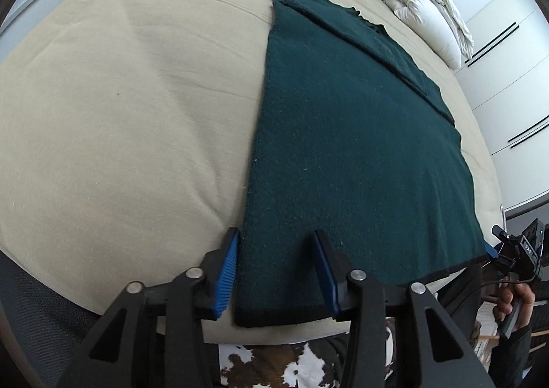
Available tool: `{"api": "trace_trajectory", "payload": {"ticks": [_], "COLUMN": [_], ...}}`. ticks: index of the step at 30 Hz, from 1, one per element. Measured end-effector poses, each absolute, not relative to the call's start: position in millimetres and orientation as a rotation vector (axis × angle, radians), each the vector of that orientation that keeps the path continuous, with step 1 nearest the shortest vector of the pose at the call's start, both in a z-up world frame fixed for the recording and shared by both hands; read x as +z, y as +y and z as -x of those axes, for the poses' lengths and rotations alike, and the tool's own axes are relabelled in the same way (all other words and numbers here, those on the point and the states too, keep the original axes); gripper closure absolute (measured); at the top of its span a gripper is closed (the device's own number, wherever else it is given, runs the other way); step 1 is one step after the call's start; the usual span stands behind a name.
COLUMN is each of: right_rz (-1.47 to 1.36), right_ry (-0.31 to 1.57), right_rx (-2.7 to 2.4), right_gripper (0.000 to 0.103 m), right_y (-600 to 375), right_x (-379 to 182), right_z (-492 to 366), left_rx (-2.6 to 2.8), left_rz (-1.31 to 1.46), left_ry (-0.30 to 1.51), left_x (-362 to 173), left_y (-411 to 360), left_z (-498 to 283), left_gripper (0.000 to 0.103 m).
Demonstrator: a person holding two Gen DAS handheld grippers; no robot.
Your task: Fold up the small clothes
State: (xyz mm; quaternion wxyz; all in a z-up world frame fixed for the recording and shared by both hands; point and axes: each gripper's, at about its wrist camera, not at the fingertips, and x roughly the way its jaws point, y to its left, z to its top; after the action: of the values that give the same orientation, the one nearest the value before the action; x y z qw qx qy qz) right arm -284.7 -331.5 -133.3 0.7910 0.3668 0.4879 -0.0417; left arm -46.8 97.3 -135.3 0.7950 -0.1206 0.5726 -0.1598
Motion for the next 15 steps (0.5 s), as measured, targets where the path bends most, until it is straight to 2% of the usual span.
{"api": "trace_trajectory", "payload": {"ticks": [3, 4, 10, 12, 15], "right_rz": [-0.775, -0.765, -0.733, -0.724, -0.723], "right_ry": [1.102, 1.118, 1.184, 1.198, 1.205], "right_rx": [-0.072, -0.064, -0.019, -0.011, -0.021], "right_gripper": [0.024, 0.024, 0.026, 0.034, 0.061], "right_y": [-330.7, -329.3, -318.3, -315.4, -316.5], "right_x": [-136.6, -137.4, -141.8, -143.9, -146.1], "right_z": [283.2, 281.2, 275.3, 275.2, 278.0], "left_rx": [-0.360, -0.368, -0.380, -0.386, -0.393], "left_rz": [0.265, 0.262, 0.262, 0.260, 0.268], "left_ry": [1.252, 1.258, 1.259, 1.257, 1.254], "left_x": [-136.8, -137.4, -136.8, -135.8, -134.1], "left_y": [97.7, 96.9, 97.9, 99.3, 101.2], "left_z": [46.3, 47.1, 49.7, 50.4, 51.2], "left_gripper": [0.086, 0.090, 0.093, 0.094, 0.095]}}
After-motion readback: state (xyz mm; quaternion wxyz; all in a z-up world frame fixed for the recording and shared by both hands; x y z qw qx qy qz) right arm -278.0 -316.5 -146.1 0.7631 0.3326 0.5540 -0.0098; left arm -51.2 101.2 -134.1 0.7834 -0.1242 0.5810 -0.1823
